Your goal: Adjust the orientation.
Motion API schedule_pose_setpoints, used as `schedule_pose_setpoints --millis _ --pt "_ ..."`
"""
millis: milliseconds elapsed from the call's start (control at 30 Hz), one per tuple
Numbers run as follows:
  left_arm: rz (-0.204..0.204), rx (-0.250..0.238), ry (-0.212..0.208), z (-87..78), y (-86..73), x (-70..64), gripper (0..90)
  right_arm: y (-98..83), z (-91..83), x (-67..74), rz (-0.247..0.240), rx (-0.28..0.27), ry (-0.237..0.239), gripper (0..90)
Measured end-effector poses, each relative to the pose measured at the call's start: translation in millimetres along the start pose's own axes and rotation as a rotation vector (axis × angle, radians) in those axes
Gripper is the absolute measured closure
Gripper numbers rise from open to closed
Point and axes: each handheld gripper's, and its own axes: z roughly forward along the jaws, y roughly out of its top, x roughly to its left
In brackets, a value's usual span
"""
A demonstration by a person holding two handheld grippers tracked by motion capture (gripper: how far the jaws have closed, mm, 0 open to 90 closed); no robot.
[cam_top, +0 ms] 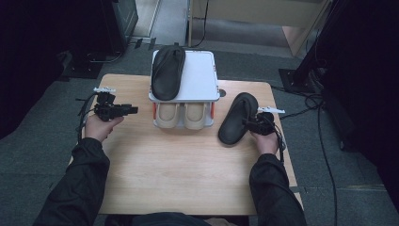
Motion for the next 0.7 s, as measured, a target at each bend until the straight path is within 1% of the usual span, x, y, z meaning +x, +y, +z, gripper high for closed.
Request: schedule_pose_setpoints --millis 67,200,433,567,700 --pt "-0.001 0.001 0.0 0.4 0.0 -0.1 53.3 -0.2 0.4 0.2 0.002 0.0 -0.005 51.7" --pt "0.002 0.003 -0.001 0.4 0.0 -0.8 53.2 -0.1 1.6 0.7 -0.009 -0.001 -0.009 52.8" --pt "-0.002 0.003 -0.001 -0.1 -0.4 -0.2 53.2 1.9 1.1 -2.6 -0.003 0.011 0.0 54.3" --pt "-0.004 0.0 -0.003 -0.6 -0.8 0.4 53.2 3.0 -0.4 -4.9 -0.01 0.018 0.005 59.1" --pt "-0.006 -0.001 0.001 -1.8 -0.9 1.1 53.2 3.2 -1.8 -7.1 -0.005 0.02 0.011 63.2"
